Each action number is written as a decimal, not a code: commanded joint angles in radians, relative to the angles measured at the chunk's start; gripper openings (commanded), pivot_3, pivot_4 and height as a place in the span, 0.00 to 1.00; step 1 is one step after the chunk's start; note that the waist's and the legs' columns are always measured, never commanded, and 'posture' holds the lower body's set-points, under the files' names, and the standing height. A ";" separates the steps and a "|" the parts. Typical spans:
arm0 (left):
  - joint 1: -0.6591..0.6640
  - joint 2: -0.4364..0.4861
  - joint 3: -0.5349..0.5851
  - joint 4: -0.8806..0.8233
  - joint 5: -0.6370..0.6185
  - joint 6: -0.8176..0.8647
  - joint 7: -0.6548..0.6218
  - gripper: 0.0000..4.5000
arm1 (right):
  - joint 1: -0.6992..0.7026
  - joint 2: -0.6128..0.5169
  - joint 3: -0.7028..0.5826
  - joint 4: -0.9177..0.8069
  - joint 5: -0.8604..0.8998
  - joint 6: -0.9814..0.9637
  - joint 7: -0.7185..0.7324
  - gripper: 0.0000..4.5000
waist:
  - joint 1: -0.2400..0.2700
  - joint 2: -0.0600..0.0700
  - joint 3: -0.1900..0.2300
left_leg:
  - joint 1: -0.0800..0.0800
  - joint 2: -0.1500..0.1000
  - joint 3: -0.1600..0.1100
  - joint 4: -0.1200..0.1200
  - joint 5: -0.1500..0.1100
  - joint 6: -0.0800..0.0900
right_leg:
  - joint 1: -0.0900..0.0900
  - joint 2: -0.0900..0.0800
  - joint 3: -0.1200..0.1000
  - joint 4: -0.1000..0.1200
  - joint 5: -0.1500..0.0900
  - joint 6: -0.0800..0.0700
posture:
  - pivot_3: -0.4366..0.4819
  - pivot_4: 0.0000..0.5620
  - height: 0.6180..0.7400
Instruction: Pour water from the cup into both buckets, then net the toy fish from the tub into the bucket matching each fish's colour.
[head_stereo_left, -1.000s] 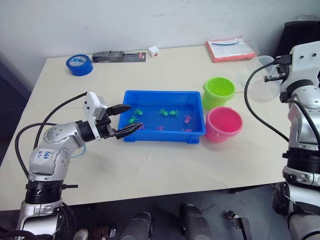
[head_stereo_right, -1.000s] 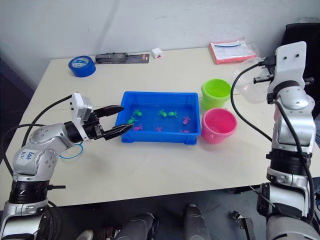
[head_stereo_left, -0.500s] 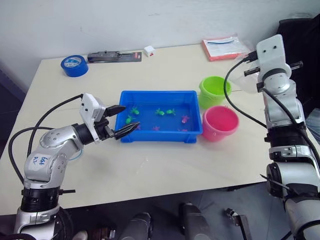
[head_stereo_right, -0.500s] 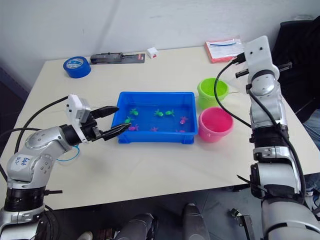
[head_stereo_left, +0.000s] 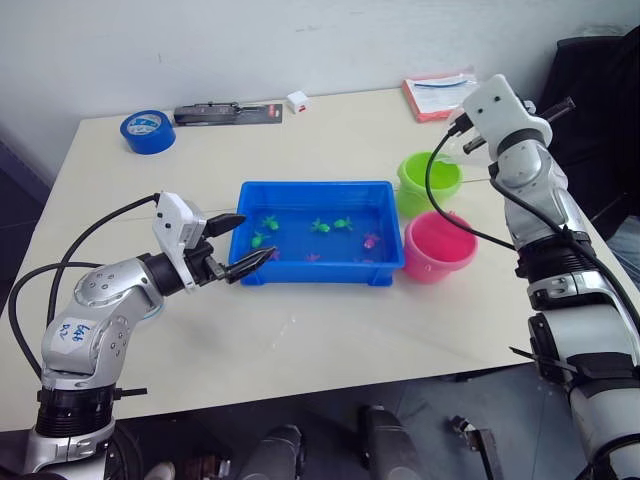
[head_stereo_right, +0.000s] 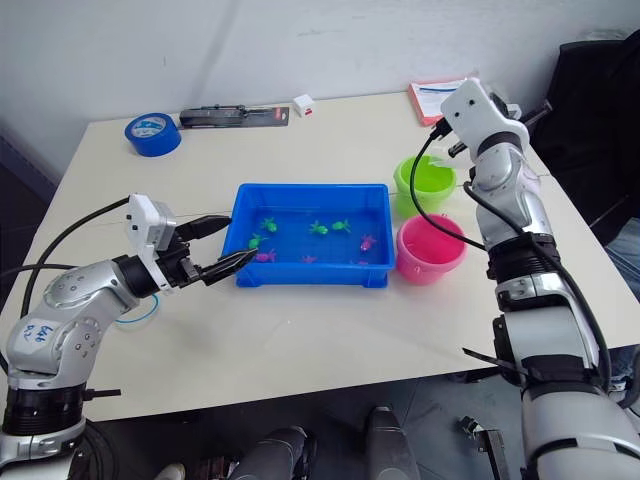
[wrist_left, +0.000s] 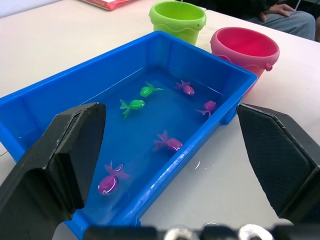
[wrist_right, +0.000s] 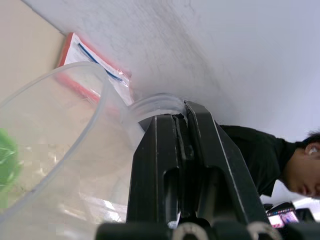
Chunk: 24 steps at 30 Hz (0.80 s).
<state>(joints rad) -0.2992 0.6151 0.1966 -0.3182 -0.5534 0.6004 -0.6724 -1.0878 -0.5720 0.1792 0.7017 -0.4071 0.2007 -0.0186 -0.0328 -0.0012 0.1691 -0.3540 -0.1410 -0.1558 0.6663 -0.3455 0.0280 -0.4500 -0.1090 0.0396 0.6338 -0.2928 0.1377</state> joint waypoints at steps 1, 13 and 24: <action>0.008 0.007 0.033 -0.052 -0.026 -0.004 0.005 1.00 | -0.044 -0.010 0.014 -0.014 -0.048 -0.038 -0.028 0.15 | -0.001 0.000 0.000 | 0.000 0.000 0.000 0.000 0.000 0.000 | 0.000 0.000 0.000 0.000 0.000 0.000 | 0.48 0.27 1.00; 0.025 0.010 0.048 -0.068 -0.034 -0.008 0.003 1.00 | -0.051 -0.029 0.101 -0.003 -0.183 -0.091 -0.065 0.15 | -0.003 0.000 0.000 | 0.000 0.000 0.000 0.000 0.000 0.000 | -0.001 0.000 0.000 0.000 0.000 0.000 | 0.48 0.27 1.00; 0.026 0.009 0.050 -0.066 -0.034 -0.016 -0.003 1.00 | -0.045 -0.039 0.121 0.001 -0.252 -0.107 -0.087 0.15 | -0.004 0.000 0.000 | -0.001 0.000 0.000 0.000 0.000 0.000 | -0.001 0.000 0.000 0.000 0.000 0.000 | 0.48 0.27 1.00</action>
<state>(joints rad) -0.2751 0.6152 0.2180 -0.3467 -0.5678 0.6001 -0.6711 -1.0969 -0.5864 0.3065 0.7146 -0.6373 0.1071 -0.0839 -0.0364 -0.0012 0.1691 -0.3545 -0.1410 -0.1555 0.6662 -0.3455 0.0279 -0.4512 -0.1088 0.0397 0.6343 -0.2929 0.1376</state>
